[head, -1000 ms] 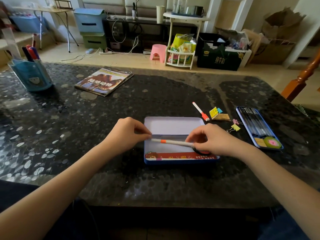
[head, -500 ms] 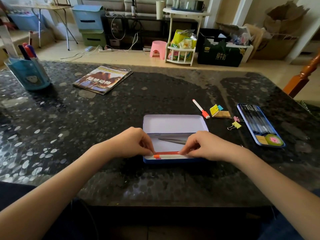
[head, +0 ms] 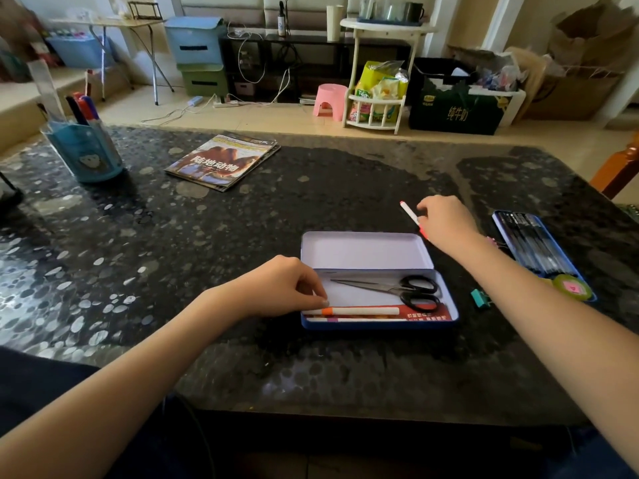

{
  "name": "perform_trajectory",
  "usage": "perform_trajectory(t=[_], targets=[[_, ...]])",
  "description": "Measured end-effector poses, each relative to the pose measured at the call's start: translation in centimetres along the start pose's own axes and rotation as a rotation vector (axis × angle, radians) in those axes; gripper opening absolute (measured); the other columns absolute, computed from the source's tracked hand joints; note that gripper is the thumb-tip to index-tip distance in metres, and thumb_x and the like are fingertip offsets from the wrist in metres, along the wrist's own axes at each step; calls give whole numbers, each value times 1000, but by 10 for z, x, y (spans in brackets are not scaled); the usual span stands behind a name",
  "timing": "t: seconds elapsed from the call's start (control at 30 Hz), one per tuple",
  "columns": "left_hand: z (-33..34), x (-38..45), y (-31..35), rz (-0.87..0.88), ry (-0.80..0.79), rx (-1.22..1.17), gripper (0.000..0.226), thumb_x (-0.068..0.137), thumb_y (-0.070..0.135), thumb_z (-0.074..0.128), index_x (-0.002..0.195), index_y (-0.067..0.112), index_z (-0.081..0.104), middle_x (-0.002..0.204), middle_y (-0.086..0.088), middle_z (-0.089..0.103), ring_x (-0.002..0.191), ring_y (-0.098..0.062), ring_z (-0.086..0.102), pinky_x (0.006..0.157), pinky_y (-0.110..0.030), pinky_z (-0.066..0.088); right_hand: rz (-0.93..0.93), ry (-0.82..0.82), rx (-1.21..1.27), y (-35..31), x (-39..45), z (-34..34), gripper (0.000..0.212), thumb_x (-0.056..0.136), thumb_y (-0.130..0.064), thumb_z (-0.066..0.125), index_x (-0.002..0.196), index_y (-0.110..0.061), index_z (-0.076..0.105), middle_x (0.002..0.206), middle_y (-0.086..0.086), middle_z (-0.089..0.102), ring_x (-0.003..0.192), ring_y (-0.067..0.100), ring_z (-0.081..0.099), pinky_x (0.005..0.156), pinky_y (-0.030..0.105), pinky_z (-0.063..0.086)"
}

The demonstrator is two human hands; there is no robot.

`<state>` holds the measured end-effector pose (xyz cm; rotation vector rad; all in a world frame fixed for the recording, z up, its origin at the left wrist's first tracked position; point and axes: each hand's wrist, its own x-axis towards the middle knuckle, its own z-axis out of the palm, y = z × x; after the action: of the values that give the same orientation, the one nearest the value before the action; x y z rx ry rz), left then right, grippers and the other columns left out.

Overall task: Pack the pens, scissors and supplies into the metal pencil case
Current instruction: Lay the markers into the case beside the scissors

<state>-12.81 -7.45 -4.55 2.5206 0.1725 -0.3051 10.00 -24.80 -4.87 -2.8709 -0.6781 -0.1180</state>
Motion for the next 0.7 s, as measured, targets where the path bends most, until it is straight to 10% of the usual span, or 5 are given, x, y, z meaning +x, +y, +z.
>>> perform_trajectory(t=[0.23, 0.53, 0.7], targets=[[2, 4, 0, 13, -21, 1, 18, 83, 38, 66, 96, 29, 73, 81, 17, 62, 73, -1, 57, 65, -14, 41, 53, 28, -72, 0, 2, 24, 27, 91, -3, 56, 117, -10, 58, 109, 16, 63, 99, 33, 59, 72, 37, 46], [6, 4, 4, 31, -54, 18, 16, 80, 28, 70, 96, 29, 75, 88, 15, 69, 65, -3, 52, 60, -10, 38, -80, 155, 254, -3, -23, 9, 79, 84, 2, 60, 146, -29, 21, 98, 9, 61, 85, 26, 61, 72, 45, 55], [3, -1, 6, 49, -19, 12, 12, 79, 27, 72, 90, 29, 77, 69, 23, 61, 60, 6, 52, 54, -5, 37, -191, 37, 506, -24, -63, -12, 27, 84, -2, 62, 105, -19, 61, 95, 1, 62, 83, 12, 59, 67, 19, 46]])
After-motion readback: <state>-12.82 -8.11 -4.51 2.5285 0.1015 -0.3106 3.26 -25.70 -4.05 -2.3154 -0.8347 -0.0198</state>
